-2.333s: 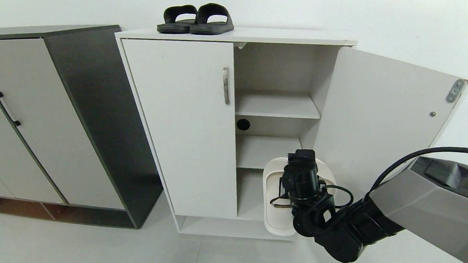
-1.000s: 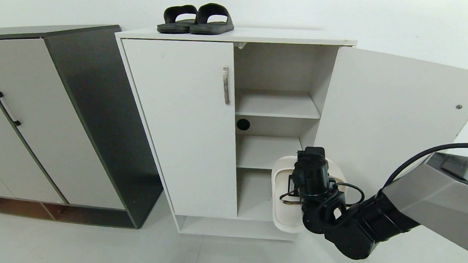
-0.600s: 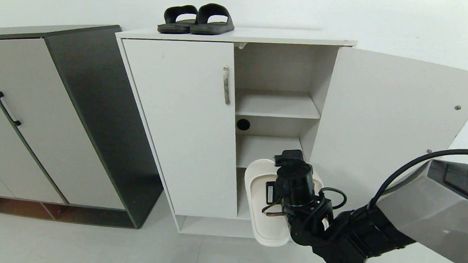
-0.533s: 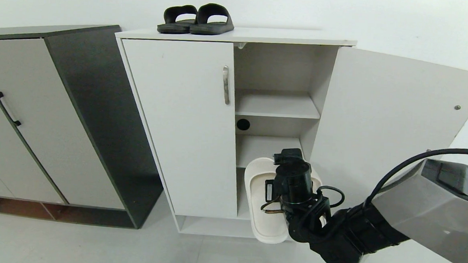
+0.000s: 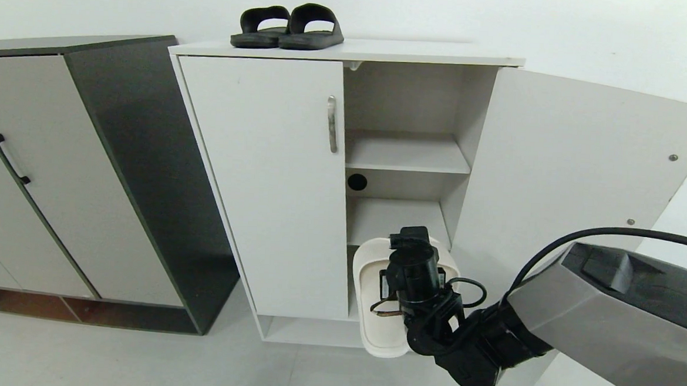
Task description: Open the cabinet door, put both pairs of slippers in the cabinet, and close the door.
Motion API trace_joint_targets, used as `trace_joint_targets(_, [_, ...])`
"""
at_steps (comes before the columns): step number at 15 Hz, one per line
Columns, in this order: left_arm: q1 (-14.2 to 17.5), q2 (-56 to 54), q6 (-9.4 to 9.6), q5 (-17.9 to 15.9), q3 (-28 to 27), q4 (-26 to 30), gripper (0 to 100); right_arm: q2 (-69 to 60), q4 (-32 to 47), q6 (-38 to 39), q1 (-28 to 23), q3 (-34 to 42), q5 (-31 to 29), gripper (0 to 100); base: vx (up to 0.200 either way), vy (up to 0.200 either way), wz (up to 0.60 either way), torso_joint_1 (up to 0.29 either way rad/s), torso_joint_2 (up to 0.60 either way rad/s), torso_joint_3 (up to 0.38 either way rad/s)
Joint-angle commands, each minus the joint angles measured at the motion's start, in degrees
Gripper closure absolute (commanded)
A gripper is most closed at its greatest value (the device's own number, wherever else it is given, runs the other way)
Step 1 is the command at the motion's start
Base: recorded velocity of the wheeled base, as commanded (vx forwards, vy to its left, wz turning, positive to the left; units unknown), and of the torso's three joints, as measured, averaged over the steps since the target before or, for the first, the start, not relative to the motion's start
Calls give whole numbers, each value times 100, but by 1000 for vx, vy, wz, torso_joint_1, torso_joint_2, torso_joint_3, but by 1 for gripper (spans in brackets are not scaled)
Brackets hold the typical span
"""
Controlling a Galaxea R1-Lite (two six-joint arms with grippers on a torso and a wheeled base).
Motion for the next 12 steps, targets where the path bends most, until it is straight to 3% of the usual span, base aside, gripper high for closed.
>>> trace_joint_targets(1, [1,8,-7,1,0,-1,100,90,0,8,0,-10,-1,100,0,0,0,7,2,-124])
trace_joint_targets(9, [1,8,-7,1,0,-1,100,204,-44,26,-62,-80,-1,100,0,0,0,4,3,-187])
trace_joint_targets(12, [1,8,-16,1,0,-1,100,240,-598,-115,-53,-36,-80,100,0,0,0,4,2,-173])
